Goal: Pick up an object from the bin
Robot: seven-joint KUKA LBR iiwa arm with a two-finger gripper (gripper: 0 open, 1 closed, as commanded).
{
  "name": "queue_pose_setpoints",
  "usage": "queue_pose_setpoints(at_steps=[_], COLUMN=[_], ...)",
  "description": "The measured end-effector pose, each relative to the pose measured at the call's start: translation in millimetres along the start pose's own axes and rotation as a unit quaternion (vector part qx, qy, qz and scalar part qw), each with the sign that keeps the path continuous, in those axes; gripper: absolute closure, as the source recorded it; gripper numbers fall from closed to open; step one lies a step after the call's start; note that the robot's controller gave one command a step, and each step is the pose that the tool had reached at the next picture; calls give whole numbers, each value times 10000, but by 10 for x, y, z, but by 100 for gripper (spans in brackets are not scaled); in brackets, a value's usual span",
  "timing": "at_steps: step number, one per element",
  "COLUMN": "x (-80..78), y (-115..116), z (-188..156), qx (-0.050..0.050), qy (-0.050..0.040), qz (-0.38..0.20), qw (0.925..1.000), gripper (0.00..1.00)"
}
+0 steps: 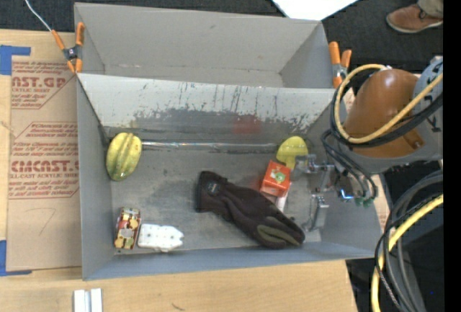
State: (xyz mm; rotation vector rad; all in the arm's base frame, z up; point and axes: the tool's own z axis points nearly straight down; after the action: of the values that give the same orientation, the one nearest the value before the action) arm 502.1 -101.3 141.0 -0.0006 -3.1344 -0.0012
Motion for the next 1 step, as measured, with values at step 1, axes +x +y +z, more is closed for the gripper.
queue_pose_setpoints(at_steps=[1], x=[-21], y=[4], z=[-41], qx=[6], qy=[-38], qz=[-7], qw=[10000], gripper=[0])
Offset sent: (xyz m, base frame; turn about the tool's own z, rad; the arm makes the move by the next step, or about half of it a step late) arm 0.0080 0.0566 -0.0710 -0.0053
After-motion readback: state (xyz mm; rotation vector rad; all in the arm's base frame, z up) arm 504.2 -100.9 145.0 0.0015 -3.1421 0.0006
